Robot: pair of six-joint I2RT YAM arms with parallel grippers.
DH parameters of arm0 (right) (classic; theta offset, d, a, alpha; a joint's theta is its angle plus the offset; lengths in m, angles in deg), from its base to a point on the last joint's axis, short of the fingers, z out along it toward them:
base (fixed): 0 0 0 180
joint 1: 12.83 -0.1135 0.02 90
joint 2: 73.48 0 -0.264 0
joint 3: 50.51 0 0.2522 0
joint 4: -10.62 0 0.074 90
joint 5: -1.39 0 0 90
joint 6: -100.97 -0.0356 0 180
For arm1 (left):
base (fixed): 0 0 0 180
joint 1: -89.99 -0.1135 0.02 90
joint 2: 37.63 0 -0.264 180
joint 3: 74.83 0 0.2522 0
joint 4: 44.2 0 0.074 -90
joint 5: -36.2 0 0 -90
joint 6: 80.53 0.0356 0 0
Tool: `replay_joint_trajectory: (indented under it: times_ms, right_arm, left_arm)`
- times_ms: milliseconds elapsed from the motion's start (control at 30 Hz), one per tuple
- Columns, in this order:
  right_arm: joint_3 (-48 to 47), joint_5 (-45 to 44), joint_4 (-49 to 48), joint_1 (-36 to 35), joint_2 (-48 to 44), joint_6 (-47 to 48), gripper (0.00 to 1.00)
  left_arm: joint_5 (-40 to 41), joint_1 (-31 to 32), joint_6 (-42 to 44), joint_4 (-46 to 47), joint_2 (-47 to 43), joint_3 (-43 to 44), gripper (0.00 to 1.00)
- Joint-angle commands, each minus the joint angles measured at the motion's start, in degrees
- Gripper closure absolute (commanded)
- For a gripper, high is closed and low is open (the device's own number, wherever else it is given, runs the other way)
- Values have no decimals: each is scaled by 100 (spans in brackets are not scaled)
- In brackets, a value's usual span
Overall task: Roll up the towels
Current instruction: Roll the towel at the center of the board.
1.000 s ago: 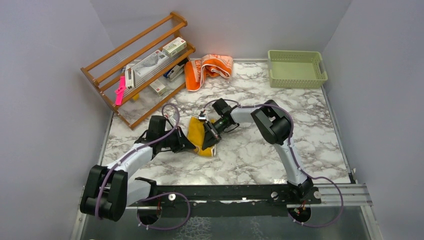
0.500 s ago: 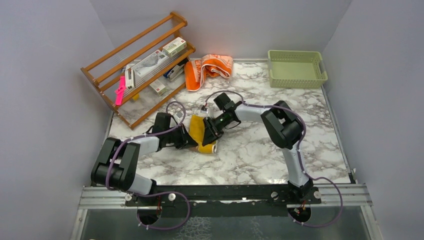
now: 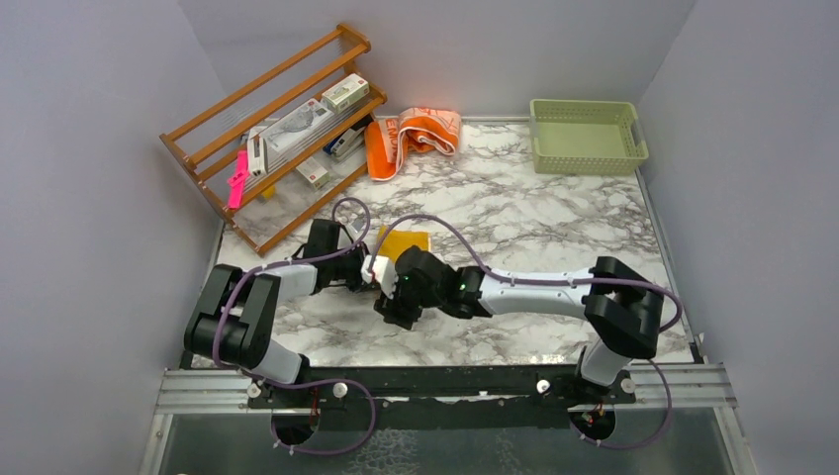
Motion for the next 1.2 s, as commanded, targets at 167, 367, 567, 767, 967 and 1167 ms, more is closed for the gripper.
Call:
replay_joint_trajectory:
  times_ms: [167,367,567,767,967,1167]
  right_arm:
    - [164,-2171,-714,-446,507,1082,46]
    - [72,-2626,-732,-446,943,1248,49]
    - [95,-2709,-609,-446,1213,1080,73]
    - [-209,-2250,17,-326,1609,492,99]
    - [-311,238,466,280,1180,-262,99]
    - [-724,2287,1230,804,1248,-591,99]
  left_arm:
    - [761,0,392,-273,384,-6,100]
    - [679,4,393,-226,466,12,100]
    - [626,-8,378,-224,474,22,100]
    - [437,-116,333,-348,309,74,100]
    - [73,-588,322,-675,-456,243,100]
    - [149,-746,723,-1642,-1423,778,93]
